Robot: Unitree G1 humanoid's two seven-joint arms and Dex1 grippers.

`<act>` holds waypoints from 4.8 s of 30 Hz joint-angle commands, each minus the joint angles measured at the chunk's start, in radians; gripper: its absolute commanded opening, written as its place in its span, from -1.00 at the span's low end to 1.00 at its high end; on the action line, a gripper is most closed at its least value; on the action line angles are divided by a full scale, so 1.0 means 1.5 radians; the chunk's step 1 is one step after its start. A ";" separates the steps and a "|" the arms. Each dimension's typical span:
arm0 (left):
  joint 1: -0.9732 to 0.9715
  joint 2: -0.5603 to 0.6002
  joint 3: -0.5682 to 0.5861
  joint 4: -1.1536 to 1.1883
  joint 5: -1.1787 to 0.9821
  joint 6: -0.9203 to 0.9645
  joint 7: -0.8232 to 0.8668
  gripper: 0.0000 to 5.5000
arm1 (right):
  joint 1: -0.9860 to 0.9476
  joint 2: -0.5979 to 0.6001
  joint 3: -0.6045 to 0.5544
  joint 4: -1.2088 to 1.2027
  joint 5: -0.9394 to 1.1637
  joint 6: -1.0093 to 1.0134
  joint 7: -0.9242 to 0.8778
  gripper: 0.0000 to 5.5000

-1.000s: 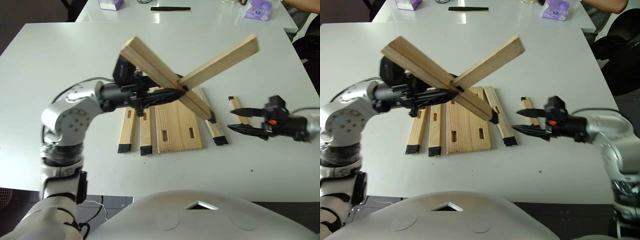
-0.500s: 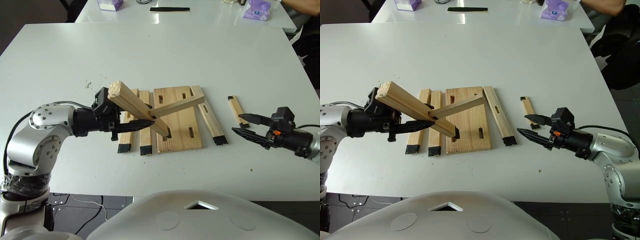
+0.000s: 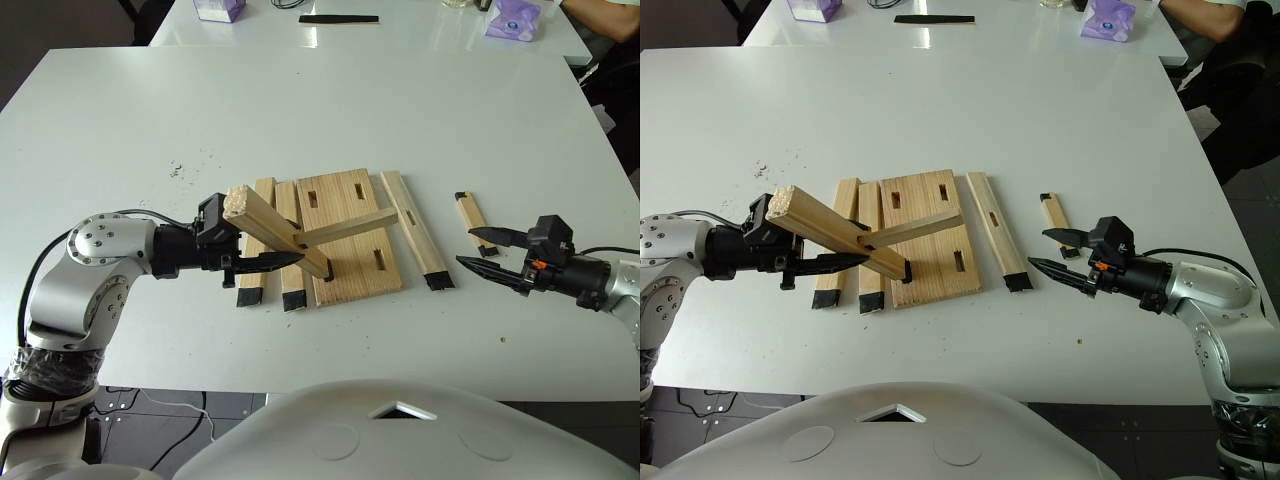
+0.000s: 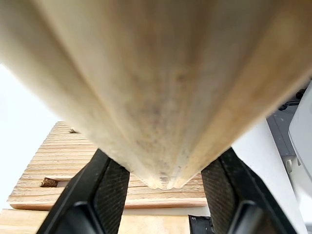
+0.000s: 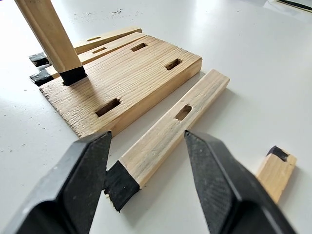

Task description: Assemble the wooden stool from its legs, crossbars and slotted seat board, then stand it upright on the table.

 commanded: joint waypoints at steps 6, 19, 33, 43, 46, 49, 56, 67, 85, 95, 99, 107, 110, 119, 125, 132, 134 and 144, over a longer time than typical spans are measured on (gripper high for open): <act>0.034 0.018 -0.109 0.018 0.155 -0.102 0.009 -0.22 | -0.002 -0.003 0.025 0.001 -0.023 -0.018 -0.004 0.00; -0.068 -0.014 -0.196 0.098 0.184 -0.061 0.083 -0.07 | -0.015 0.000 0.077 -0.004 -0.027 -0.023 -0.004 0.00; 0.039 0.033 -0.005 0.016 0.182 0.104 0.208 0.28 | 0.106 0.024 0.024 -0.037 -0.030 -0.050 -0.042 0.00; 0.115 -0.080 -0.011 -0.132 0.173 0.374 0.427 0.28 | 0.147 0.046 0.027 -0.073 -0.041 -0.041 -0.095 0.00; 0.137 -0.096 -0.017 -0.137 0.173 0.399 0.450 0.28 | 0.145 0.052 0.025 -0.075 -0.040 -0.039 -0.105 0.00; 0.146 -0.083 -0.023 -0.096 0.207 0.377 0.471 0.28 | 0.151 0.058 0.036 -0.077 -0.049 -0.045 -0.114 0.00; 0.157 -0.044 -0.042 0.006 0.270 0.274 0.463 0.28 | 0.151 0.061 0.051 -0.079 -0.061 -0.051 -0.124 0.00; 0.102 -0.107 0.010 0.082 0.169 0.293 0.433 -0.21 | 0.117 0.051 0.047 -0.056 -0.070 -0.049 -0.126 0.00; -0.379 -0.171 0.231 -0.047 -0.432 0.396 0.444 -0.26 | -0.269 0.029 -0.190 -0.049 0.381 0.125 -0.232 0.00; -0.395 -0.094 0.138 -0.124 -0.557 0.386 0.348 -0.26 | -0.451 -0.048 -0.071 -0.065 0.590 0.237 -0.147 0.23; -0.379 -0.088 0.115 -0.126 -0.518 0.362 0.328 -0.26 | -0.474 -0.058 -0.041 -0.062 0.580 0.253 -0.104 0.23; -0.327 -0.091 0.073 -0.121 -0.418 0.304 0.273 -0.26 | -0.536 -0.008 0.024 -0.075 0.568 0.247 -0.153 0.23; -0.319 -0.090 0.065 -0.116 -0.409 0.295 0.265 -0.26 | -0.548 0.005 0.038 -0.078 0.560 0.246 -0.166 0.23; -0.305 -0.079 0.038 -0.113 -0.367 0.271 0.240 -0.26 | -0.569 0.022 0.059 -0.085 0.535 0.245 -0.168 0.23; -0.286 -0.065 0.016 -0.110 -0.327 0.248 0.209 -0.26 | -0.563 0.019 0.048 -0.086 0.533 0.243 -0.150 -0.11; -0.286 -0.055 -0.002 -0.101 -0.302 0.230 0.193 -0.26 | -0.552 0.027 0.047 -0.091 0.521 0.238 -0.142 -0.25; -0.289 -0.055 -0.004 -0.099 -0.304 0.232 0.197 -0.26 | -0.547 0.028 0.048 -0.093 0.514 0.236 -0.138 -0.25; -0.359 -0.092 0.029 -0.050 -0.403 0.270 0.297 0.07 | -0.573 0.047 0.042 -0.091 0.487 0.209 -0.160 -0.25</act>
